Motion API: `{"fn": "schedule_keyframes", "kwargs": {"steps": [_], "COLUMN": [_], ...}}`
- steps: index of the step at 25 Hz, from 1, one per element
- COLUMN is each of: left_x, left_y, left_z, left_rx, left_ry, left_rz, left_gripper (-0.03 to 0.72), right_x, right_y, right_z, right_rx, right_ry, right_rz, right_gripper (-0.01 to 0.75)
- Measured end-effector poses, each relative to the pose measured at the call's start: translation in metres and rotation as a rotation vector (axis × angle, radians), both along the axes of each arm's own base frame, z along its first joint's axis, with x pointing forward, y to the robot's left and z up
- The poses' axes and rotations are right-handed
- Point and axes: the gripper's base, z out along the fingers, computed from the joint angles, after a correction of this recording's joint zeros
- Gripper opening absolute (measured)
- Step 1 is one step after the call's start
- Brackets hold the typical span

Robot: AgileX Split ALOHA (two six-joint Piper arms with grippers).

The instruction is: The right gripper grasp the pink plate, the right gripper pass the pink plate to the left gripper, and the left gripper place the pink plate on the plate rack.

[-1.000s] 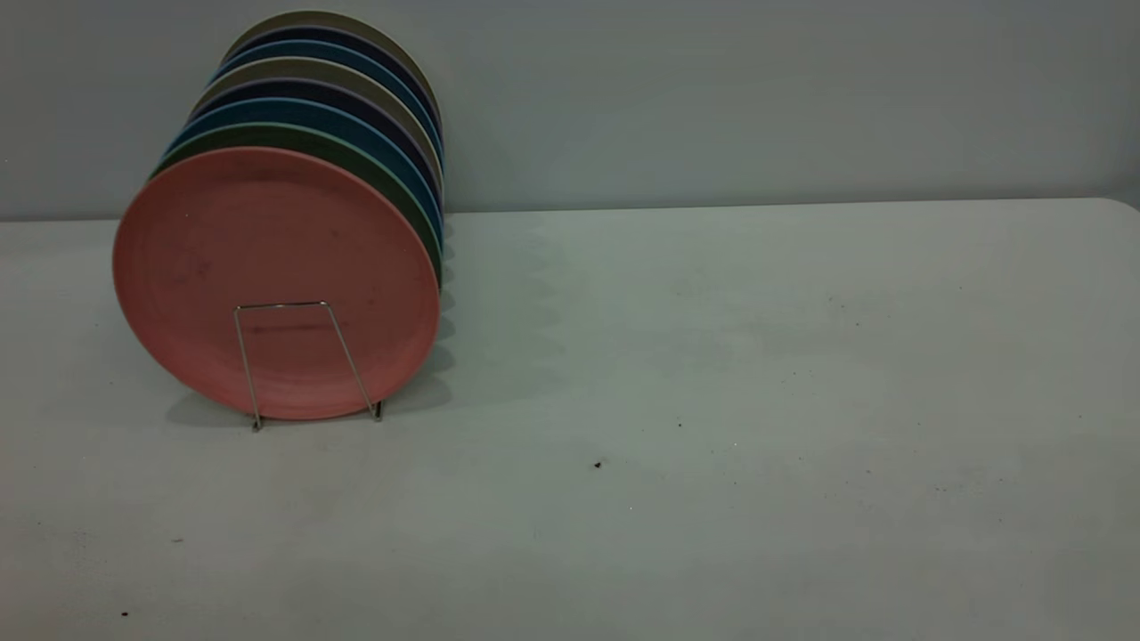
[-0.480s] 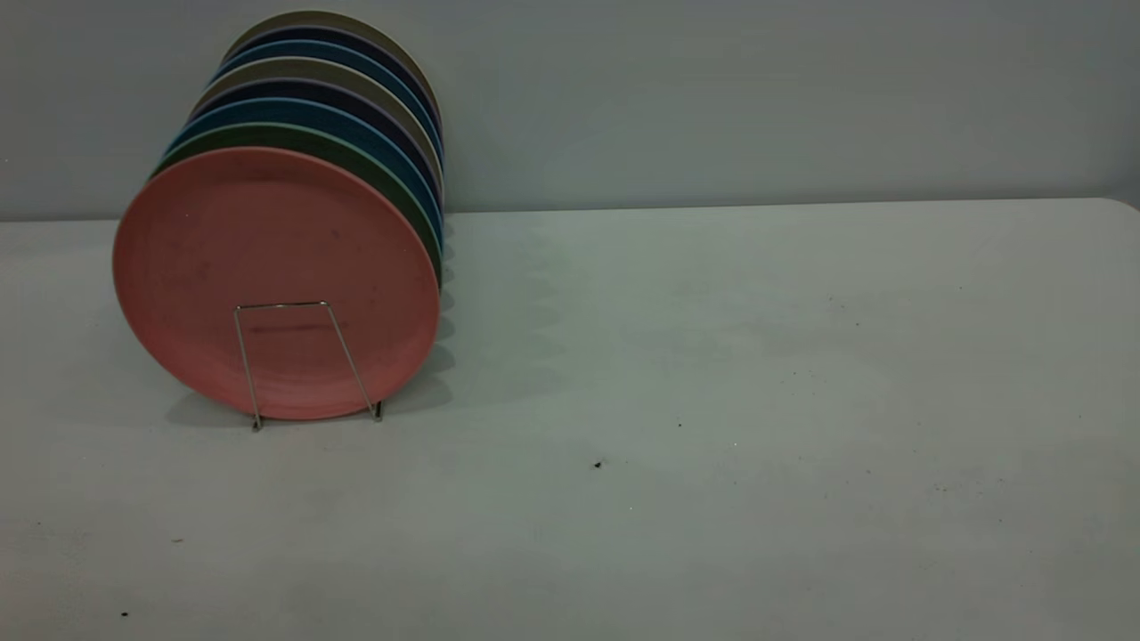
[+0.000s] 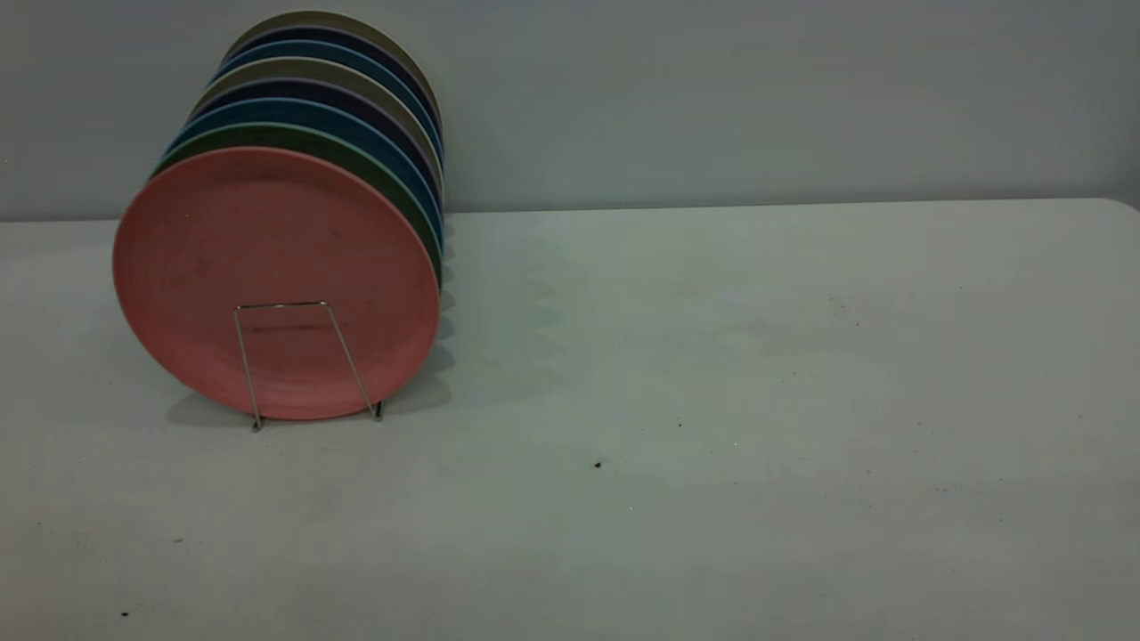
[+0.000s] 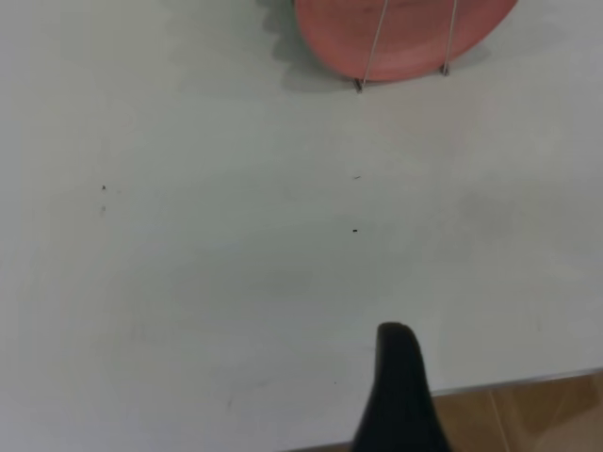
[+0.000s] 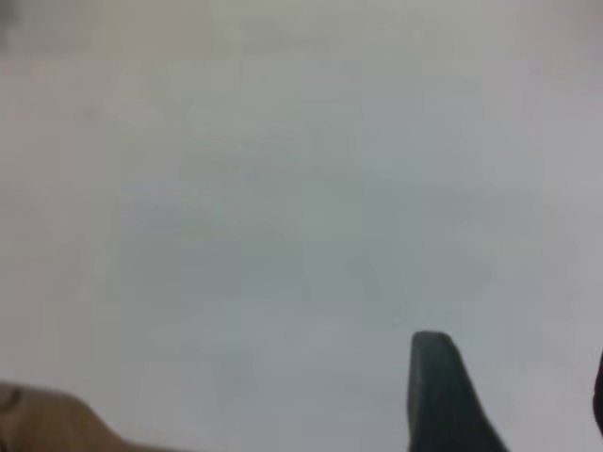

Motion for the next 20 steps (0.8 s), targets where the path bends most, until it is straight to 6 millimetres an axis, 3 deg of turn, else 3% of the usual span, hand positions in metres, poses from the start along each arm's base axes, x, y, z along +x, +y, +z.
{"fn": "schedule_keyframes", "kwargs": {"steps": [20], "left_x": [-0.0002], "left_y": [0.0], "left_z": [0.0], "left_rx": [0.0], "left_ry": [-0.002], "left_rz": [0.0], "left_gripper": [0.59], "right_x": [-0.0039], "right_y": [0.0004], "right_z": [-0.0005], "right_rx": [0.007], "right_ry": [-0.021], "right_rz": [-0.009], "right_gripper": [0.398]}}
